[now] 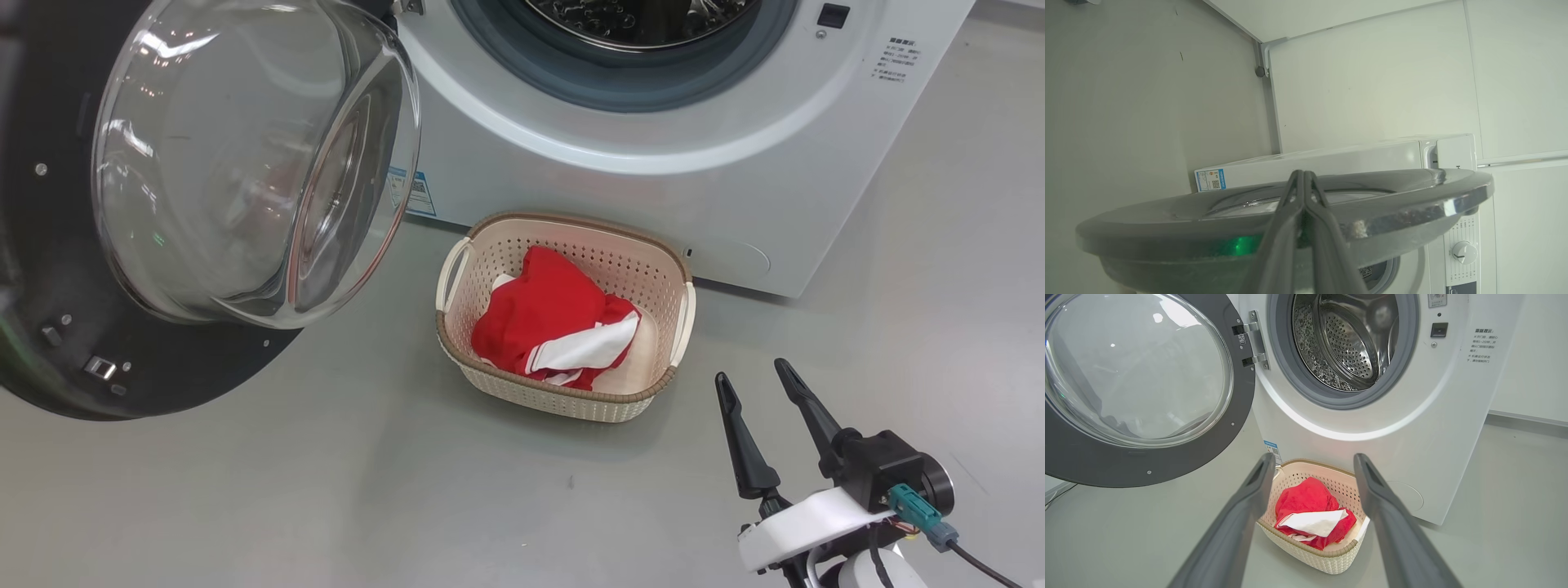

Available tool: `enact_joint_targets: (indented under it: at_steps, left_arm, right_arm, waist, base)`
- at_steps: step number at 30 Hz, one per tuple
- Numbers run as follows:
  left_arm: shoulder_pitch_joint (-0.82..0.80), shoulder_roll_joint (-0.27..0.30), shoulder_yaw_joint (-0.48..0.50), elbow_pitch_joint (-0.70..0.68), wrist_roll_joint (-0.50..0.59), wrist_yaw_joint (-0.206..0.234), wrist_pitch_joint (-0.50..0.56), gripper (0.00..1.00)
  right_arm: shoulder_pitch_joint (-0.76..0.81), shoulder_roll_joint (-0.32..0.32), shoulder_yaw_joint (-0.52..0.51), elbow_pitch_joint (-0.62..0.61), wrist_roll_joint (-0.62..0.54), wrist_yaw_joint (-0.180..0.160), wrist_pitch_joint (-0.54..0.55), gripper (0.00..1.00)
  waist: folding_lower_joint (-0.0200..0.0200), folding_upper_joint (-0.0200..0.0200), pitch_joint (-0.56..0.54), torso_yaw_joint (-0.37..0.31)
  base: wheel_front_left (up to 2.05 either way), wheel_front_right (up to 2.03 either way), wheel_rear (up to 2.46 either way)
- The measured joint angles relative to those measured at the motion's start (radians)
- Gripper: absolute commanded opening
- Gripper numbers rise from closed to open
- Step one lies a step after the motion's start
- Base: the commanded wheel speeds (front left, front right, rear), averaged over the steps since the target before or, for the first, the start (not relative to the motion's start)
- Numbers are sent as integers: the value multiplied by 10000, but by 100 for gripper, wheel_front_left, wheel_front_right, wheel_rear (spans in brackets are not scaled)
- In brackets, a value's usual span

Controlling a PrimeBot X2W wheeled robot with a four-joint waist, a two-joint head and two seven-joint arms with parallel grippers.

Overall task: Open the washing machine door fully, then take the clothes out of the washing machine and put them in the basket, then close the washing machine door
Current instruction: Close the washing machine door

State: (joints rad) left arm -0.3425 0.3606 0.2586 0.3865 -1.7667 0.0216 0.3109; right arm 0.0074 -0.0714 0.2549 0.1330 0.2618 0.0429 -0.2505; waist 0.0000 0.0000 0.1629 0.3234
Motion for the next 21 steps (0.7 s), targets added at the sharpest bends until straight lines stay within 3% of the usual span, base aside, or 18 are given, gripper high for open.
enact_joint_targets:
  at_steps: [12, 21]
  left_arm:
    - [-80, 13, -98, 8, -527, -719, 1214, 0]
    - [-51, -63, -479, -345, -968, -1016, 2380, 0]
  right_arm:
    - [-29, -2, -61, 33, 2, 0, 0, 100]
    - [-35, -2, -63, 69, 2, 0, 0, 100]
  waist:
    - [0, 0, 28, -56]
    - [0, 0, -7, -76]
  base:
    - [0, 0, 0]
    - [0, 0, 0]
